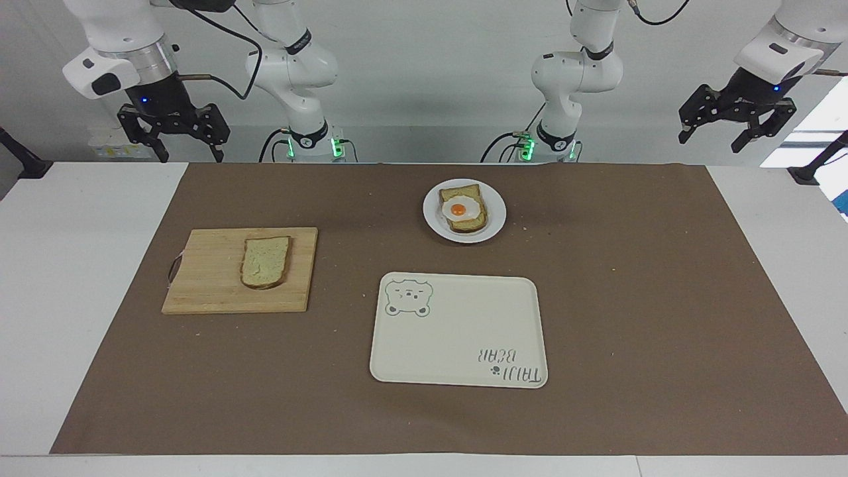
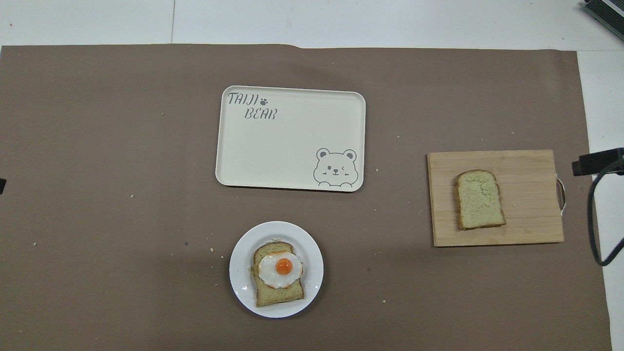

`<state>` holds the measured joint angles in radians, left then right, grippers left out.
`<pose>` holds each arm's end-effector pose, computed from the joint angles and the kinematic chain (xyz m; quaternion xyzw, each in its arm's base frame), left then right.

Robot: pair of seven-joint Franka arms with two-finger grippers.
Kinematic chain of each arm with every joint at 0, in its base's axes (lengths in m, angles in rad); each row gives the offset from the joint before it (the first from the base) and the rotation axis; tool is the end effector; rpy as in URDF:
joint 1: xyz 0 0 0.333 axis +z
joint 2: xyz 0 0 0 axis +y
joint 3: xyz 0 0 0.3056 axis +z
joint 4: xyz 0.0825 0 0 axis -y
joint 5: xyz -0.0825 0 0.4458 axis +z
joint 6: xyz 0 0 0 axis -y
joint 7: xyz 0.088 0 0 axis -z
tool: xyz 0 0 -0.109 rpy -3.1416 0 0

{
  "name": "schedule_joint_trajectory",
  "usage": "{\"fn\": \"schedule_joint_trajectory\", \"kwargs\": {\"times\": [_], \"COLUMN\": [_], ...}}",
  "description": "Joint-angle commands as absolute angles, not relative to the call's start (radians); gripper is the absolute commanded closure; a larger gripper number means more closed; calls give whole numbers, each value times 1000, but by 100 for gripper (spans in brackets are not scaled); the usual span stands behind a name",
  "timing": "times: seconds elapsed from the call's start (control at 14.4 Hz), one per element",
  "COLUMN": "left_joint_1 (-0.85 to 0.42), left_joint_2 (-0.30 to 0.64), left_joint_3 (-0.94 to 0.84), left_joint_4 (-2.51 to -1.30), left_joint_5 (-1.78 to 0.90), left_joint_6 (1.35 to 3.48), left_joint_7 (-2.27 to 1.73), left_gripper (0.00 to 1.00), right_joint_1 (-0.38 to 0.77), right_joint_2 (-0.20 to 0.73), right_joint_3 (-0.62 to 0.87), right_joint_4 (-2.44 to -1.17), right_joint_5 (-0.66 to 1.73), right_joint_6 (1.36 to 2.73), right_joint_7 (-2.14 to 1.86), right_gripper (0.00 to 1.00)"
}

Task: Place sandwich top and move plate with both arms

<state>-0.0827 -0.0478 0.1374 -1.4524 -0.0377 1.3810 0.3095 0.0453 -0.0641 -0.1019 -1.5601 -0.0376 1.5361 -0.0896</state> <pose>0.5786 0.0292 0.6861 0.9911 -0.1304 -0.0079 0.0236 0.5922 -0.0397 0.6533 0.9996 0.0155 0.0187 0.0169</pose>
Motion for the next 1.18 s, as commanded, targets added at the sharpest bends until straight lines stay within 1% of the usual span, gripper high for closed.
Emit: {"fn": "schedule_joint_trajectory", "kwargs": {"times": [0.0,0.49,1.11], "left_joint_1": [-69,-69,-69], "left_joint_2": [-69,-69,-69], "left_joint_3": [127,127,127], "left_joint_4": [-1474,-1474,-1474], "left_joint_5": [-35,-35,-35], "left_joint_6": [1379,1378,1378], "left_joint_7": [302,301,302], "left_gripper": [0,0,0], "right_joint_1": [34,34,34], "right_joint_2": [-80,-80,-77], "right_joint_3": [-94,-94,-92], "right_joint_4": [-1580,-1583,-1646], "right_joint_5": [-32,-32,-31], "right_joint_6": [1539,1555,1673], "right_joint_7": [-80,-72,-75], "right_gripper": [0,0,0]}}
